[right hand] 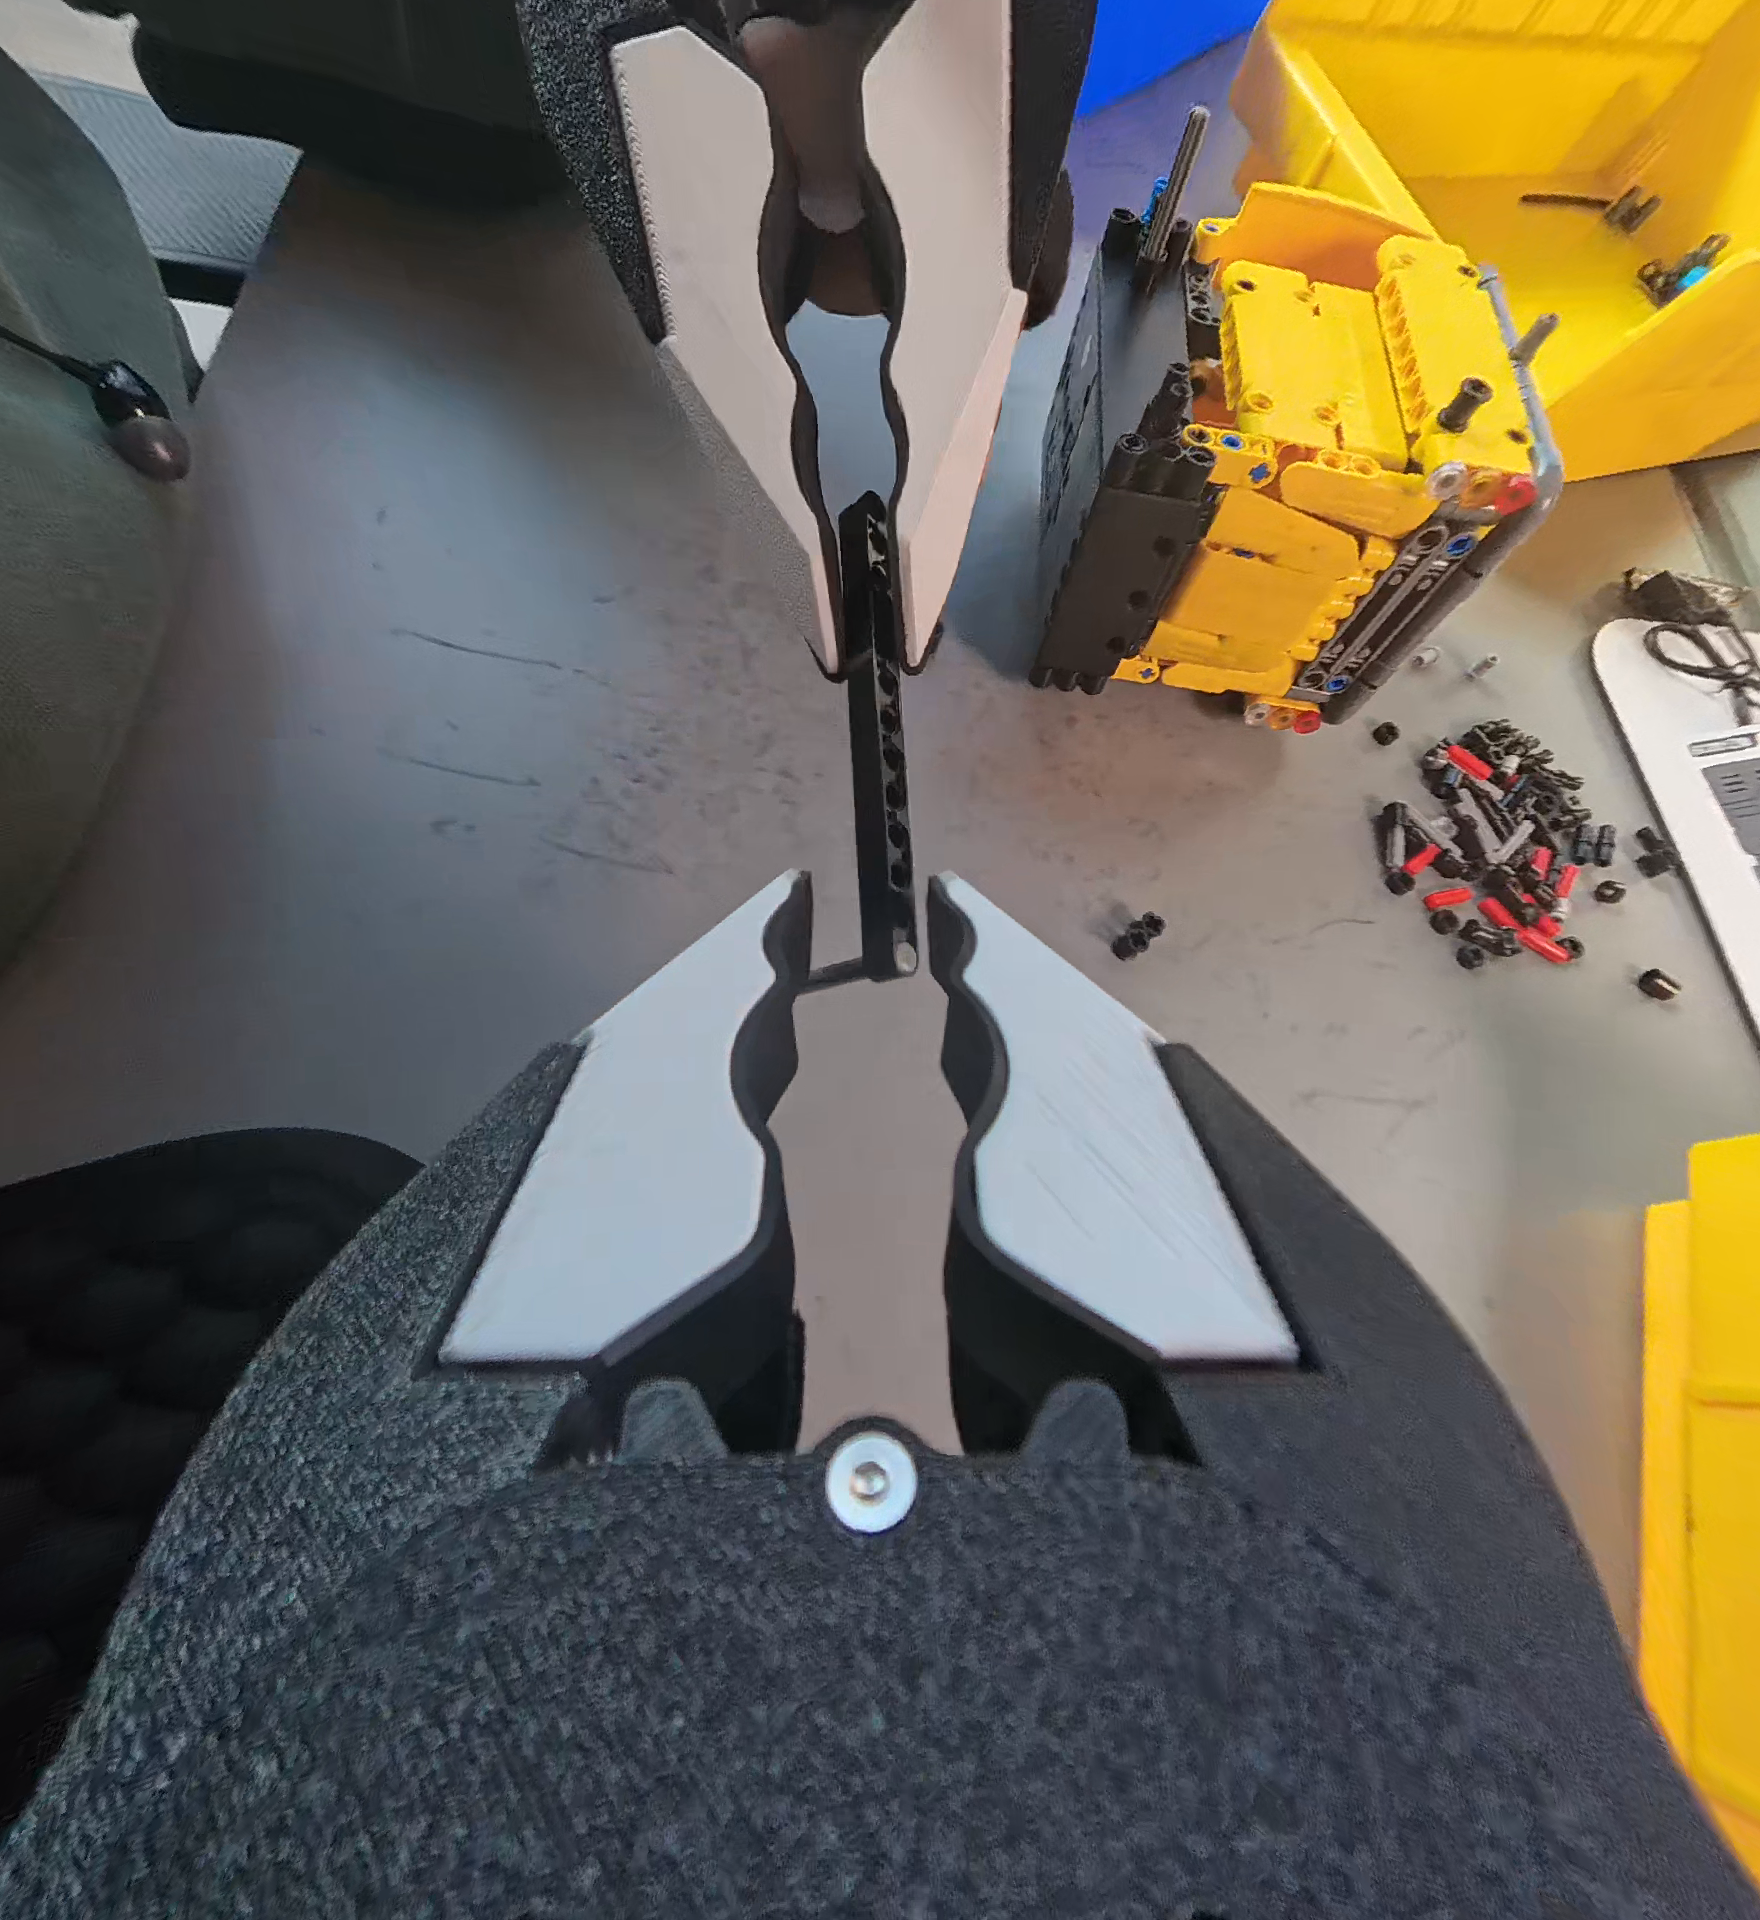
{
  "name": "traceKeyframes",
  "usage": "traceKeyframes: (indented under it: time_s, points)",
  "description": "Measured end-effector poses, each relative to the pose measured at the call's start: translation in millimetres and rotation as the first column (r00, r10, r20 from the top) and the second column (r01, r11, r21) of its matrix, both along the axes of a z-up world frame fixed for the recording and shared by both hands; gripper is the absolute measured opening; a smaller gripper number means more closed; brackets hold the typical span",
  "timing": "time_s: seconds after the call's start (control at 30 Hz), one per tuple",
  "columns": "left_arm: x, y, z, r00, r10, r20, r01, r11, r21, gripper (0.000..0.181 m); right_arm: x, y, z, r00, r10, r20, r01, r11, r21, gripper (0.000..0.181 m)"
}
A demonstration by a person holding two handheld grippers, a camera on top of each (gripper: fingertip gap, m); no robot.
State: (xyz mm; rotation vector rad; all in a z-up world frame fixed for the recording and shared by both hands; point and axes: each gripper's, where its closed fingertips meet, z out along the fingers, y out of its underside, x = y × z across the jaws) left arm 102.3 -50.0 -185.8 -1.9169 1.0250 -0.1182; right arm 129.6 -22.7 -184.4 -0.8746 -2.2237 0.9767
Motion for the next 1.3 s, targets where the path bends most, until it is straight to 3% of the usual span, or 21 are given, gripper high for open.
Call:
traceKeyframes:
  time_s: [0.17, 0.33, 0.5, 0.63, 0.77, 0.9, 1.0, 1.07, 1.13, 1.23, 1.3]
  points:
    - [-6.2, 2.6, 1.1, 0.999, 0.035, 0.036, -0.034, 0.999, -0.029, 0.01, 6.8, 16.3, 8.5, 0.978, -0.008, -0.21, 0.074, 0.949, 0.307, 0.033]
    - [-10.8, 4.5, 7.5, 0.994, 0.067, 0.09, -0.061, 0.996, -0.072, 0.009, 9.9, 21.5, 16.1, 0.866, 0.119, -0.485, 0.247, 0.743, 0.622, 0.034]
    - [-7.1, 4.5, 16.8, 0.981, 0.056, 0.186, -0.033, 0.992, -0.126, 0.009, 6.5, 8.9, 9.8, 0.816, 0.297, -0.496, 0.265, 0.571, 0.777, 0.04]
    - [-2.7, 3.2, 20.2, 0.976, 0.05, 0.211, -0.022, 0.991, -0.133, 0.009, 6.1, 8.1, 12.5, 0.785, 0.39, -0.481, 0.263, 0.493, 0.829, 0.039]
    - [-2.1, 2.5, 21.9, 0.969, 0.05, 0.243, -0.014, 0.989, -0.15, 0.01, 5.8, 7.1, 12.1, 0.768, 0.43, -0.474, 0.266, 0.459, 0.848, 0.013]
    - [-3.4, 0.5, 19.6, 0.954, 0.058, 0.293, 0.003, 0.979, -0.202, 0.009, 6.5, 2.4, 17.3, 0.769, 0.412, -0.489, 0.258, 0.5, 0.827, 0.008]
    - [-3.6, -6.6, 10.3, 0.941, 0.066, 0.332, 0.038, 0.955, -0.295, 0.008, 8.7, -5.7, 19.3, 0.824, 0.292, -0.485, 0.169, 0.69, 0.704, 0.003]
    - [-2.1, -12.1, 3.0, 0.946, 0.052, 0.32, 0.057, 0.944, -0.324, 0.009, 9.9, -9.9, 17.0, 0.891, 0.171, -0.421, 0.085, 0.847, 0.524, 0.003]
    - [-0.2, -16.9, -3.2, 0.961, 0.032, 0.274, 0.063, 0.942, -0.33, 0.01, 11.6, -14.1, 13.4, 0.951, 0.068, -0.302, 0.024, 0.957, 0.289, 0.003]
    - [2.4, -22.4, -13.3, 0.98, 0.006, 0.198, 0.063, 0.939, -0.338, 0.011, 12.8, -18.6, 5.8, 0.998, -0.027, -0.054, 0.022, 0.996, -0.086, 0.003]
    - [6.3, -25.9, -19.9, 0.987, -0.017, 0.158, 0.07, 0.938, -0.34, 0.016, 12.2, -17.4, -6.3, 0.995, -0.043, 0.094, 0.059, 0.983, -0.174, 0.003]
